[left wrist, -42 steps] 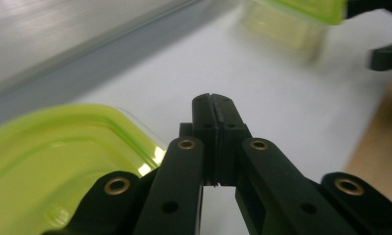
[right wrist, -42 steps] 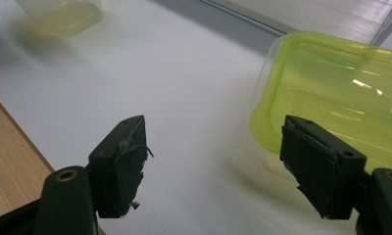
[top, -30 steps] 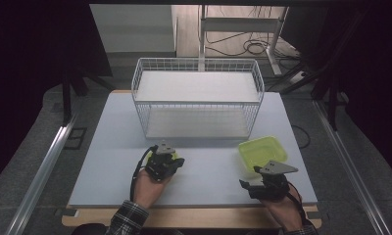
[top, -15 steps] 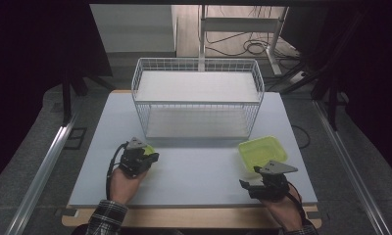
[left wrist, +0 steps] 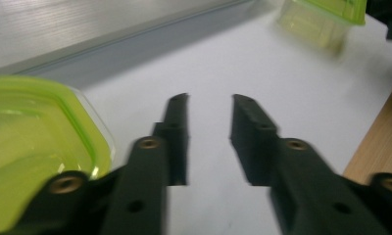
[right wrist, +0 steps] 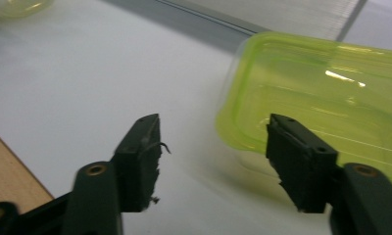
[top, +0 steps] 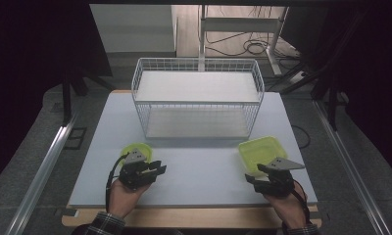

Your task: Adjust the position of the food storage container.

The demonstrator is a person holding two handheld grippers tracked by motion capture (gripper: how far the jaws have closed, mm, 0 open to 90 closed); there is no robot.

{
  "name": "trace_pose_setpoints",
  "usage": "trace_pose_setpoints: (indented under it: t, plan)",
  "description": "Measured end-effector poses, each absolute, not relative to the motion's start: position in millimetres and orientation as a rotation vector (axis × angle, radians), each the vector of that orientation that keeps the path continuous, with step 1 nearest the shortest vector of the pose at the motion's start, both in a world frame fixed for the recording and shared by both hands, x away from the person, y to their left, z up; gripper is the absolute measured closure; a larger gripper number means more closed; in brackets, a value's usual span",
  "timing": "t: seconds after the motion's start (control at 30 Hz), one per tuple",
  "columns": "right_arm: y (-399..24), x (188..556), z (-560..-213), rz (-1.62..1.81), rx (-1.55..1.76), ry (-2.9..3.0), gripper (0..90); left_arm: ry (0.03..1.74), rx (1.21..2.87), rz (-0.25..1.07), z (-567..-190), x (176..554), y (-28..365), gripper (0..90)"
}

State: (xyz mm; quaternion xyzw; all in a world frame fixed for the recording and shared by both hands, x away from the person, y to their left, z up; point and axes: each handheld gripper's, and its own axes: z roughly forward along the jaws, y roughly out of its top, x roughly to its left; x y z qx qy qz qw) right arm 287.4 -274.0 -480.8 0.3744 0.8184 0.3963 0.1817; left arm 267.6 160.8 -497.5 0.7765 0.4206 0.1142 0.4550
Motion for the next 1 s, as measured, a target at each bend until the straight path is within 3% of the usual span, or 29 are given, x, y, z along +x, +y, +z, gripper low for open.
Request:
trace_pose_setpoints:
  t: [0.23, 0.5, 1.0]
  plan:
    - [-283, 297, -475, 1.093, 1.08, 2.299, 63.6, 1.024, 1.924, 0.243, -509, 250, 158, 34.1]
    - [-291, 321, -467, 1.018, 1.073, 2.3, 88.0, 0.999, 1.974, 0.29, -516, 249, 150, 15.7]
    - [-338, 362, -458, 0.938, 1.193, 2.154, 89.0, 0.943, 2.027, 0.394, -524, 248, 136, 4.8]
